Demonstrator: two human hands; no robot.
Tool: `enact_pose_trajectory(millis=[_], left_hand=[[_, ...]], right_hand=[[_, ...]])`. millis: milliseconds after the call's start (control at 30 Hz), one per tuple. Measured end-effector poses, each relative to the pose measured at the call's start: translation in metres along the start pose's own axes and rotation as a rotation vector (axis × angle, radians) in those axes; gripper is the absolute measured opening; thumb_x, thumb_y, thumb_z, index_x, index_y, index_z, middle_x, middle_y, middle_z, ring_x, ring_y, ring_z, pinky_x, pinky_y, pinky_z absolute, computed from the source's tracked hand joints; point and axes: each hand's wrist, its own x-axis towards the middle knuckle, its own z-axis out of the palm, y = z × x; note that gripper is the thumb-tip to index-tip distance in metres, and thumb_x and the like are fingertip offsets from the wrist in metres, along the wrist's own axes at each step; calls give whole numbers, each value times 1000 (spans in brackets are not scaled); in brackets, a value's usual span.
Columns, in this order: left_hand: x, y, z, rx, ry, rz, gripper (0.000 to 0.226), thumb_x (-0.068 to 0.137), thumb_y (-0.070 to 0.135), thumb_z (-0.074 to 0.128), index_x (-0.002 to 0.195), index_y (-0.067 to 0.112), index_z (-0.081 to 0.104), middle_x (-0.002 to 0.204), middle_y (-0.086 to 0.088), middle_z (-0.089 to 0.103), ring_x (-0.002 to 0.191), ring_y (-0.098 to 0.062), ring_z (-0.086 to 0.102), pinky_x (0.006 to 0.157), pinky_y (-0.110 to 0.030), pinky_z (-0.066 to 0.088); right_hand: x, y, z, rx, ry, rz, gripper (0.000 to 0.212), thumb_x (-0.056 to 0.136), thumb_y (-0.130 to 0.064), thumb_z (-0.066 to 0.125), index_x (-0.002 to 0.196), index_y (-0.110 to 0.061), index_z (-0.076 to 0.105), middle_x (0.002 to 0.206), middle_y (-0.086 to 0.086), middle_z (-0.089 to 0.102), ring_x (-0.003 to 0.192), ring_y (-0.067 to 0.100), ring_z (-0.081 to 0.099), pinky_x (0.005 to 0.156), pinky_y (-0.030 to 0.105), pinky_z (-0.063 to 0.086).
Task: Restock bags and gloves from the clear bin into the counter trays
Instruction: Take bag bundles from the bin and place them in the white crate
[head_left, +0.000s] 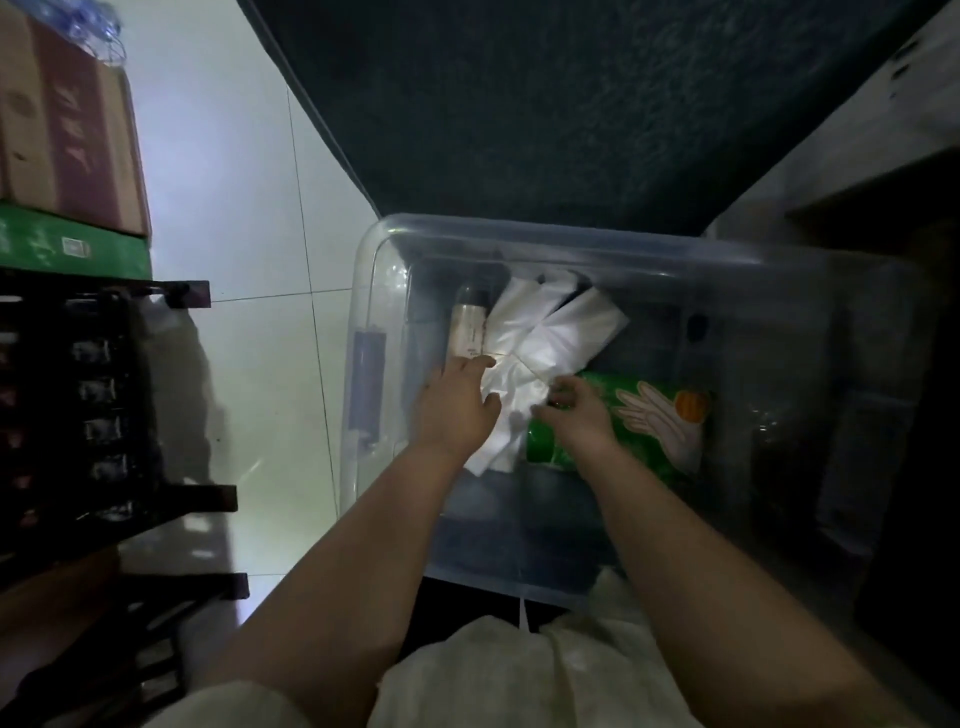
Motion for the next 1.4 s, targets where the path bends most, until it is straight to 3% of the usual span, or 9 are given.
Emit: enact_pose_trajectory(millis=[167, 233, 433, 567, 667, 933, 1100, 1267, 1400], left_hand=[[15, -14, 3, -75, 50, 18, 47, 84, 17, 60, 130, 22, 54, 127, -5, 58, 116, -27, 50, 93, -43, 46], [16, -17, 3, -91, 64, 34, 47, 84, 16, 60, 130, 22, 54, 127, -5, 58, 116, -27, 49, 95, -42, 44], [17, -19, 2, -122, 81, 52, 46, 86, 15, 59, 131, 23, 52, 129, -4, 56, 119, -25, 44, 99, -39, 40], [15, -20, 0, -152, 76, 55, 46, 86, 11, 57, 130, 22, 53, 130, -3, 55, 121, -23, 45, 101, -36, 39], [14, -22, -2, -172, 88, 57, 47, 85, 6, 57, 129, 20, 54, 127, -4, 56, 118, -24, 47, 97, -27, 34], [15, -19, 6, -204, -2, 13, 56, 86, 10, 55, 139, 23, 43, 134, -6, 52, 119, -26, 50, 99, -43, 45], [25, 7, 28, -100, -19, 43, 81, 86, 14, 60, 152, 13, 14, 156, -10, 25, 140, -30, 27, 114, -44, 26], [53, 31, 40, -34, 133, 14, 94, 80, 14, 70, 151, 9, 8, 155, -18, 19, 143, -32, 18, 116, -38, 18], [71, 37, 44, -160, 182, -92, 96, 77, 11, 75, 150, 7, 12, 152, -18, 28, 139, -34, 27, 114, -41, 25]], right_hand=[[24, 8, 21, 65, 201, 51, 37, 71, -6, 76, 98, -15, 53, 83, -3, 60, 77, 17, 58, 62, 20, 43], [30, 12, 25, 103, 221, 97, 40, 69, -5, 75, 101, -12, 53, 89, 2, 63, 79, 19, 60, 65, 23, 47], [32, 21, 34, 468, 154, 231, 55, 71, -1, 74, 121, -5, 51, 100, 12, 66, 87, 25, 66, 75, 35, 57], [31, 17, 38, 664, 61, 231, 44, 77, -2, 72, 118, -1, 56, 108, 18, 68, 91, 29, 68, 71, 34, 57], [32, 9, 41, 718, 56, 198, 43, 79, -4, 72, 118, -1, 55, 111, 17, 67, 97, 30, 67, 84, 42, 56], [3, 5, 18, 566, 291, 159, 56, 77, -1, 70, 128, -7, 48, 118, 12, 62, 100, 26, 62, 88, 39, 51], [-15, 16, -32, 531, 393, 165, 68, 82, -13, 70, 139, -21, 33, 124, 1, 50, 105, 21, 51, 88, 35, 41], [-5, 16, -53, 485, 383, 130, 54, 78, -7, 73, 124, -22, 49, 114, -3, 59, 101, 20, 58, 91, 37, 49], [3, 21, -51, 488, 351, 80, 45, 77, -5, 73, 110, -25, 50, 101, -9, 62, 86, 7, 60, 75, 25, 50]])
